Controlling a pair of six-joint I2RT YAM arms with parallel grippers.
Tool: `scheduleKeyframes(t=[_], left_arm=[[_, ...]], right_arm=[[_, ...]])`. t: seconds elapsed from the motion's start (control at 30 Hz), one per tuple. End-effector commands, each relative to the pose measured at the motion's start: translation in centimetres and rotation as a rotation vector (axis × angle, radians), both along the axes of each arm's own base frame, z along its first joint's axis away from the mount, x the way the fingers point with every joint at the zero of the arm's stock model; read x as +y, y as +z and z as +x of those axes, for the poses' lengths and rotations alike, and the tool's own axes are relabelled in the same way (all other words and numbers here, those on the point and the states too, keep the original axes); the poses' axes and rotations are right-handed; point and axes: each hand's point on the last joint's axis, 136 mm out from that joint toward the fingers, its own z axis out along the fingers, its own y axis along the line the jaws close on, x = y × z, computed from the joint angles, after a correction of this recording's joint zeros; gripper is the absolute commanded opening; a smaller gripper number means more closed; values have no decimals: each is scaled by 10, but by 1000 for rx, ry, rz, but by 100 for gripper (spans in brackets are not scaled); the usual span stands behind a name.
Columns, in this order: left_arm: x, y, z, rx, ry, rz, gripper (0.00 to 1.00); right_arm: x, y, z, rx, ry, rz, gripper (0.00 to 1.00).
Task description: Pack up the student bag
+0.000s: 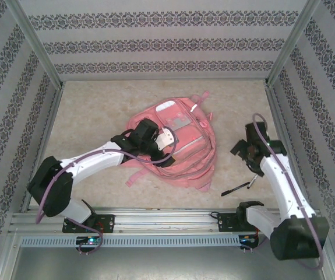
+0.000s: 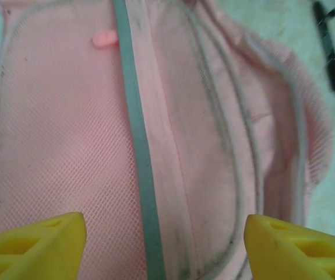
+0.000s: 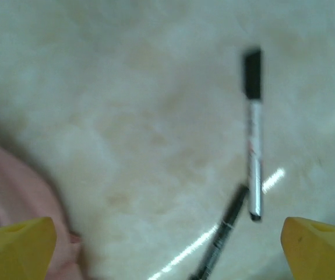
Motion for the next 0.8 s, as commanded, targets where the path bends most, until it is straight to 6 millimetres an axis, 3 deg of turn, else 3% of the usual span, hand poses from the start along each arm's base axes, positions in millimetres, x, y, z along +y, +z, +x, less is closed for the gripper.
scheduleKeyframes(t=[0.0, 0.27, 0.33, 0.43, 0.5, 0.6, 0.63, 0.77], left_arm=[[-13, 0, 4, -50, -25, 47, 73], [-37, -21, -11, -74, -148, 159, 81], [-34, -29, -3, -115, -104, 210, 84], [-23, -41, 15, -136, -5, 302, 79], [-14, -46, 22, -148, 35, 364, 65], [-12, -33, 29, -185, 71, 352, 7], [-14, -24, 27, -198, 65, 322, 0], [-22, 23, 20, -257, 53, 162, 0]], right_arm=[[11, -22, -17, 64, -82, 110, 98], [15, -53, -30, 177, -82, 126, 98], [14, -56, -33, 195, -95, 124, 98], [14, -61, -39, 214, -129, 129, 98], [14, -64, -43, 221, -166, 137, 98], [20, -67, -44, 206, -184, 173, 97], [23, -67, -44, 201, -183, 191, 95], [29, -66, -54, 225, -197, 225, 95]])
